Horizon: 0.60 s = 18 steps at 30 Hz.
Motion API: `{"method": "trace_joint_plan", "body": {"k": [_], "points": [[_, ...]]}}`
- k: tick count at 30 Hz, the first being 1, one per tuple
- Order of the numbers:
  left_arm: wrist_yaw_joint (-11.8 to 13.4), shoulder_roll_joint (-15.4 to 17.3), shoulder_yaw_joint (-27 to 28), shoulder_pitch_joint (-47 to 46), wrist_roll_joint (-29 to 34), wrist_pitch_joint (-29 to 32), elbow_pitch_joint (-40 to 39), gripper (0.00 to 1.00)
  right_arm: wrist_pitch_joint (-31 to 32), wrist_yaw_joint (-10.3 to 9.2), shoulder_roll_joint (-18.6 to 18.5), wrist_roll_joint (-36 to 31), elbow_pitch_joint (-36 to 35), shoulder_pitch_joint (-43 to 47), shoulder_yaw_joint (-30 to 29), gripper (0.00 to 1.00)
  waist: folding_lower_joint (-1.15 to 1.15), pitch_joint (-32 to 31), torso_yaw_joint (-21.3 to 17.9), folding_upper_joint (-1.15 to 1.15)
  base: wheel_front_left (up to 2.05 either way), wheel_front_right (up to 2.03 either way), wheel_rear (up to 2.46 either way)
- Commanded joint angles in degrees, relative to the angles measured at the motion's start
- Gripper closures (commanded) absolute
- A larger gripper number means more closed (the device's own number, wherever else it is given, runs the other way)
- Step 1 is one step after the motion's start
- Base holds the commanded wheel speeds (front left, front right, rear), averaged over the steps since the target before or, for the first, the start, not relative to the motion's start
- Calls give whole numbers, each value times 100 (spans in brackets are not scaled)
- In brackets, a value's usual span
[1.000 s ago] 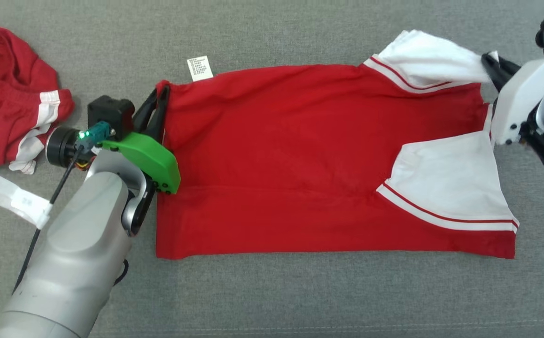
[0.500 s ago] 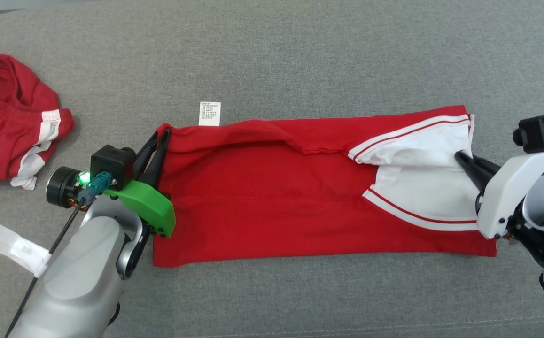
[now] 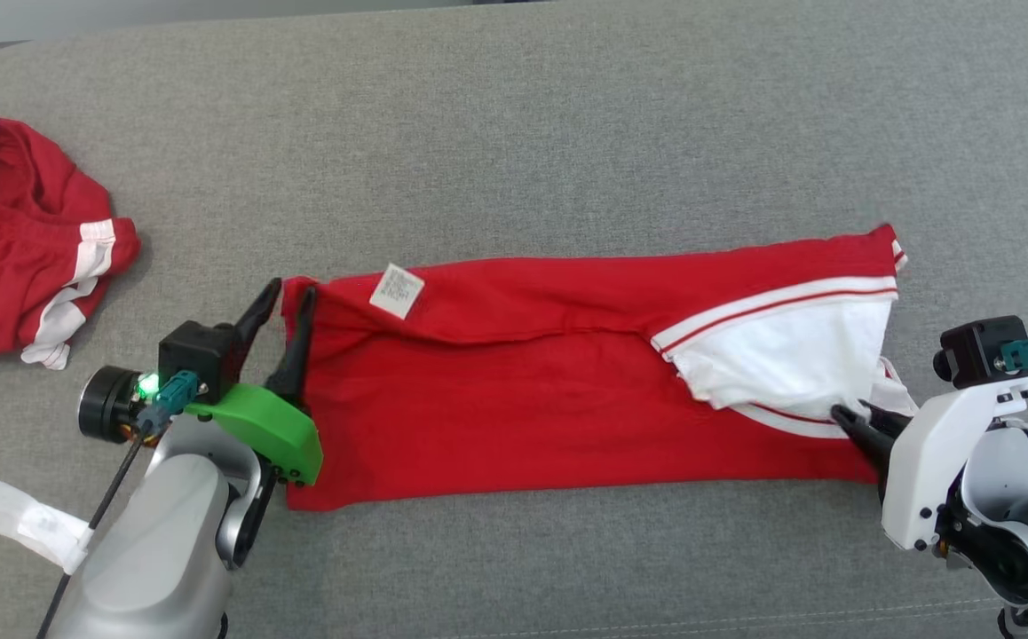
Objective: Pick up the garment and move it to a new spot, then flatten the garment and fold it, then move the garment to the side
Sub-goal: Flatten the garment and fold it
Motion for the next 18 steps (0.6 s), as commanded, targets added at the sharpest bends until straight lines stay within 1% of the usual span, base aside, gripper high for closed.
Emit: {"method": "trace_joint_plan", "body": {"k": [1,6,10,14,18], "points": [[34,-56,121,156,-50,-15,-5,0,2,3,41,-59,-39,67,-33,0,0,-14,-1,0,0,0,0],[67,-348,825,545,-220,-15,-406,0,-209,3,194,-163,-105,57,-155,0,0,-95,12,0,0,0,0],[-34,-685,1535,988,-254,-9,-952,0,-448,3,343,-310,-32,-76,-351,0,0,-209,51,0,0,0,0],[-205,-1009,2195,1462,24,-9,-1576,0,-535,3,520,-417,149,-229,-584,0,0,-318,102,0,0,0,0],[-389,-1204,2539,1838,328,-9,-1984,0,-594,3,717,-574,466,-406,-863,0,0,-380,177,0,0,0,0]]}}
